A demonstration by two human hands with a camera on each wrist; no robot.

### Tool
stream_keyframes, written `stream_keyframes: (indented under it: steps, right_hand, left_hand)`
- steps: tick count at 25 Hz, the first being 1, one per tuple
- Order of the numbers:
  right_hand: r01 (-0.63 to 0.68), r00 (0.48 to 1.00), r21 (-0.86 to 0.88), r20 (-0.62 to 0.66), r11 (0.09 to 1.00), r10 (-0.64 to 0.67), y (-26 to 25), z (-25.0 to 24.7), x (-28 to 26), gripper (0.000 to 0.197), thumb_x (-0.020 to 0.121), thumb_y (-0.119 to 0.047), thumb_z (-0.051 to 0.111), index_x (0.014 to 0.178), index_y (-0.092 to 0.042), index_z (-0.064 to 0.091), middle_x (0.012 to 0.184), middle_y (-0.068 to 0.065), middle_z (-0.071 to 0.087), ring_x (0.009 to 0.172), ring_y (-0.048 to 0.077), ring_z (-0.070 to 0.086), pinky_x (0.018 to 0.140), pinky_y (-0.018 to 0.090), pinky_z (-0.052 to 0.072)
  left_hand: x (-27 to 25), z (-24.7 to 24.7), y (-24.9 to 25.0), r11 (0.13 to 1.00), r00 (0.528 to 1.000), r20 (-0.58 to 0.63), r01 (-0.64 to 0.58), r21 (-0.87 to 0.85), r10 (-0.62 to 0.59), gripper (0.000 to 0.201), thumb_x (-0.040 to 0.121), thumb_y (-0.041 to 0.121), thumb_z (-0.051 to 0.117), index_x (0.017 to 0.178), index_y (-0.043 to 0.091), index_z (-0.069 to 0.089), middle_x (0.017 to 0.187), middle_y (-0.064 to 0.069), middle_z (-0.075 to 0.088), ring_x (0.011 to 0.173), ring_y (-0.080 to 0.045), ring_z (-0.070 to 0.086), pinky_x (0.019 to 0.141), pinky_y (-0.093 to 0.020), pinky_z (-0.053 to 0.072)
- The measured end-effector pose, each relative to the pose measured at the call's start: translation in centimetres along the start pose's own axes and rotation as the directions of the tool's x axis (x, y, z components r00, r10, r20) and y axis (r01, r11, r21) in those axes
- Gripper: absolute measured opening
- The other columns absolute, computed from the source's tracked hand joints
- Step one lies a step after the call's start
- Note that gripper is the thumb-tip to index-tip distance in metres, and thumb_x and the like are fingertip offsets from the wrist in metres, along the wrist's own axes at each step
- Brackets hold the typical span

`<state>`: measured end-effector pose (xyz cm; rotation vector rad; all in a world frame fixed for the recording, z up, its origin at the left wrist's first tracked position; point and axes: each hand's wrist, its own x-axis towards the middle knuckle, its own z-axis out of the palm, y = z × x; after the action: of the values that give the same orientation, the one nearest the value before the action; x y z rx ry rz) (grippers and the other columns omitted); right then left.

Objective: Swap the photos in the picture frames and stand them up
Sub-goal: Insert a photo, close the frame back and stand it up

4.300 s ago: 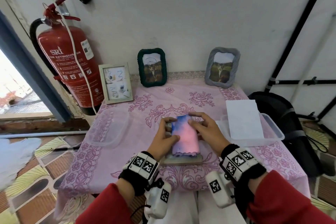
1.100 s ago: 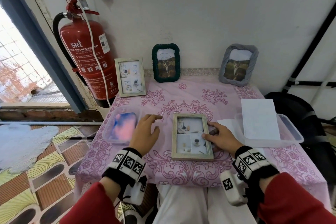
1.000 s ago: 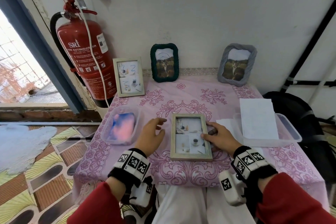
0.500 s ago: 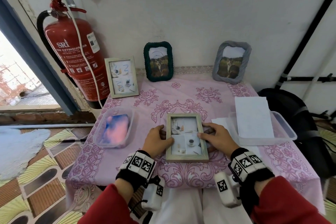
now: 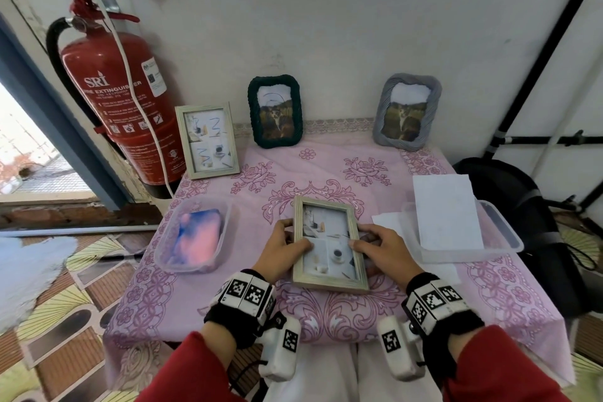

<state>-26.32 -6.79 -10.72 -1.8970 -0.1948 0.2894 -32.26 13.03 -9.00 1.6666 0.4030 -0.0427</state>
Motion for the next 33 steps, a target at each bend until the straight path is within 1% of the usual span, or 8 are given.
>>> stream_keyframes:
  steps: [4,8,14,18,20,23,30,33]
  right_hand:
    - [0.0,1.0,0.02,-0.013,1.0,0.0,0.0,0.0,-0.1,0.033,0.083,-0.014,0.068,0.115,-0.013,0.064,0.077,-0.003,0.057,0.08,0.015,0.056,0.085,0.035,0.051]
    - [-0.009,1.0,0.006,-0.03,1.0,0.009,0.1,0.2,-0.1,0.031,0.083,-0.015,0.067,0.114,-0.013,0.065,0.075,-0.005,0.056,0.08,0.017,0.057,0.085,0.04,0.052]
    - [-0.034,0.999,0.029,-0.012,0.999,0.034,-0.9,0.1,-0.4,0.032,0.084,-0.01,0.064,0.116,-0.012,0.063,0.074,0.0,0.056,0.087,0.034,0.065,0.08,0.055,0.054]
    - [0.018,0.999,0.079,-0.051,0.997,-0.014,-1.2,-0.4,-1.4,0.039,0.082,-0.008,0.068,0.12,-0.01,0.06,0.075,0.001,0.056,0.073,0.018,0.059,0.071,0.04,0.057]
    - [0.065,0.993,0.052,-0.106,0.997,-0.059,-1.6,-0.6,-2.0,0.041,0.081,-0.009,0.07,0.121,-0.013,0.06,0.078,0.001,0.057,0.067,0.014,0.056,0.068,0.035,0.056]
    - [0.14,0.981,0.039,-0.139,0.989,-0.133,-2.8,-0.9,-2.7,0.044,0.08,-0.009,0.07,0.122,-0.019,0.058,0.083,0.003,0.058,0.064,0.015,0.056,0.066,0.047,0.058]
    - [0.271,0.949,0.044,-0.182,0.961,-0.259,-6.2,-2.4,-3.5,0.045,0.082,-0.012,0.069,0.119,-0.031,0.054,0.085,-0.001,0.056,0.058,0.005,0.055,0.057,0.04,0.059]
    - [0.226,0.972,0.153,-0.092,0.962,-0.214,-7.2,-3.5,-3.4,0.037,0.085,-0.017,0.066,0.116,-0.033,0.053,0.09,0.013,0.059,0.07,0.012,0.059,0.07,0.038,0.058]
  left_hand:
    - [0.0,0.3,-0.1,0.993,0.997,-0.049,-0.061,0.101,0.066,0.053,0.083,0.008,0.066,0.128,0.011,0.038,0.104,-0.011,0.055,0.088,-0.023,0.057,0.085,-0.038,0.052]
    - [-0.2,0.1,0.4,0.967,0.989,-0.058,-0.118,0.225,0.134,0.052,0.081,0.018,0.069,0.126,0.013,0.043,0.102,-0.009,0.058,0.09,-0.027,0.06,0.088,-0.044,0.051]
    - [-1.1,-0.1,1.5,0.966,0.987,-0.013,-0.157,0.204,0.163,0.039,0.089,0.037,0.057,0.121,0.02,0.042,0.099,-0.01,0.06,0.09,-0.023,0.064,0.08,-0.035,0.053]
    - [-1.9,-0.2,2.4,0.974,0.979,0.063,-0.2,0.112,0.193,0.035,0.093,0.033,0.051,0.121,0.021,0.036,0.097,-0.015,0.063,0.078,-0.015,0.063,0.062,-0.019,0.051]
    - [-2.3,0.0,3.0,0.981,0.978,0.07,-0.196,0.011,0.194,0.029,0.093,0.032,0.051,0.116,0.022,0.035,0.085,-0.009,0.066,0.066,-0.01,0.062,0.056,-0.021,0.049]
    - [-2.7,0.3,3.9,0.975,0.98,0.054,-0.183,-0.128,0.191,0.026,0.092,0.038,0.05,0.108,0.026,0.035,0.074,0.002,0.068,0.06,-0.01,0.058,0.059,-0.029,0.05]
    - [-3.5,0.1,5.8,0.925,0.957,-0.01,-0.284,-0.253,0.291,0.012,0.093,0.034,0.049,0.102,0.031,0.041,0.077,0.003,0.071,0.061,-0.009,0.062,0.053,-0.025,0.052]
    - [-3.6,0.4,6.4,0.907,0.952,-0.017,-0.298,-0.299,0.307,0.012,0.093,0.031,0.05,0.103,0.03,0.044,0.08,0.002,0.072,0.061,-0.01,0.062,0.052,-0.025,0.051]
